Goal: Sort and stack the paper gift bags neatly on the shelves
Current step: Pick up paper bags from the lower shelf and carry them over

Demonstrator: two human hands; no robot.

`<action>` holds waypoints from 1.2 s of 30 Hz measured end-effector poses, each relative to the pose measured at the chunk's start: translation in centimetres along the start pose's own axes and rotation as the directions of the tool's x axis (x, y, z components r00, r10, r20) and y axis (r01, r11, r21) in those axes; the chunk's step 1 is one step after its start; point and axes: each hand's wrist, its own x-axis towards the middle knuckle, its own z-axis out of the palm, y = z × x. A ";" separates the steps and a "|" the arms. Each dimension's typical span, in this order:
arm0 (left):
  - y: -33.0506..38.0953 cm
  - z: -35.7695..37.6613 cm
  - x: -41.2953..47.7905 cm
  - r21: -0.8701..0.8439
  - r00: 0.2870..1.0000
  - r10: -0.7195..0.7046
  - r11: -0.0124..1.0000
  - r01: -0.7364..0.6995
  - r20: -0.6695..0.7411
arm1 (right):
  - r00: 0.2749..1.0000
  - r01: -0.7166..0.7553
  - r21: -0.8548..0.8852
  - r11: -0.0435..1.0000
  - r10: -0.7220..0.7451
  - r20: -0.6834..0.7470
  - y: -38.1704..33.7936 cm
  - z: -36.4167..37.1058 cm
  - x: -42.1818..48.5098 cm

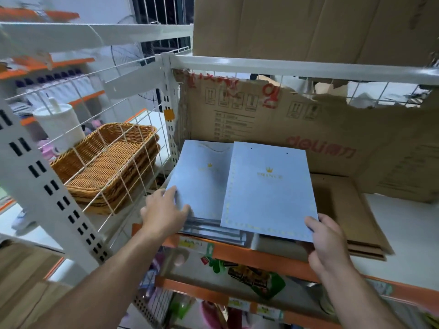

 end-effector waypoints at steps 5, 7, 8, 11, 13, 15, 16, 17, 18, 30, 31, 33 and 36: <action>-1.9 -0.8 -0.9 0.076 0.986 0.159 0.985 -0.155 -0.054 | 0.999 -0.019 -0.015 1.000 0.020 0.039 1.3 4.1 -0.7; -2.7 -1.4 -1.2 0.106 0.975 0.222 0.970 -0.219 -0.022 | 0.999 -0.014 -0.016 1.000 0.015 0.049 1.5 6.4 -1.1; -3.0 -1.8 -1.2 0.115 0.967 0.253 0.961 -0.251 -0.003 | 0.999 -0.008 -0.013 1.000 0.008 0.053 1.5 7.6 -1.2; -3.9 -3.0 -1.3 0.170 0.944 0.327 0.928 -0.331 0.056 | 0.998 0.018 -0.030 0.999 -0.016 0.067 1.5 11.1 -1.4; -4.5 -3.4 -1.4 0.176 0.931 0.357 0.914 -0.364 0.073 | 0.997 0.034 -0.095 0.995 -0.028 0.067 1.8 13.2 -1.4; -5.2 -3.5 -1.6 0.171 0.923 0.366 0.908 -0.382 0.116 | 0.998 0.063 -0.209 0.976 -0.057 0.034 2.4 14.7 -1.1; -5.6 -3.4 -1.6 0.169 0.921 0.363 0.907 -0.384 0.144 | 0.997 0.078 -0.281 0.957 -0.078 0.009 2.8 15.3 -1.0; -6.0 -3.3 -1.7 0.165 0.919 0.357 0.909 -0.384 0.169 | 0.994 0.092 -0.384 0.919 -0.107 -0.018 3.0 15.8 -0.9; -6.4 -3.1 -1.8 0.159 0.918 0.351 0.911 -0.381 0.185 | 0.989 0.104 -0.509 0.854 -0.141 -0.034 3.0 16.1 -1.0; -9.4 0.5 -1.0 0.225 0.903 0.191 0.929 -0.292 0.384 | 0.971 0.082 -0.923 0.375 -0.241 -0.012 4.1 15.7 -0.7; -9.5 0.6 -1.0 0.234 0.904 0.202 0.924 -0.304 0.376 | 0.974 0.071 -0.931 0.357 -0.227 -0.012 4.3 15.5 -0.6; -9.7 0.7 -1.0 0.246 0.905 0.227 0.912 -0.327 0.361 | 0.978 0.048 -0.932 0.359 -0.204 -0.028 4.3 15.4 -0.8; -9.8 0.9 -0.9 0.246 0.902 0.239 0.908 -0.339 0.359 | 0.953 0.105 -0.923 0.370 -0.303 -0.012 4.3 15.5 -1.4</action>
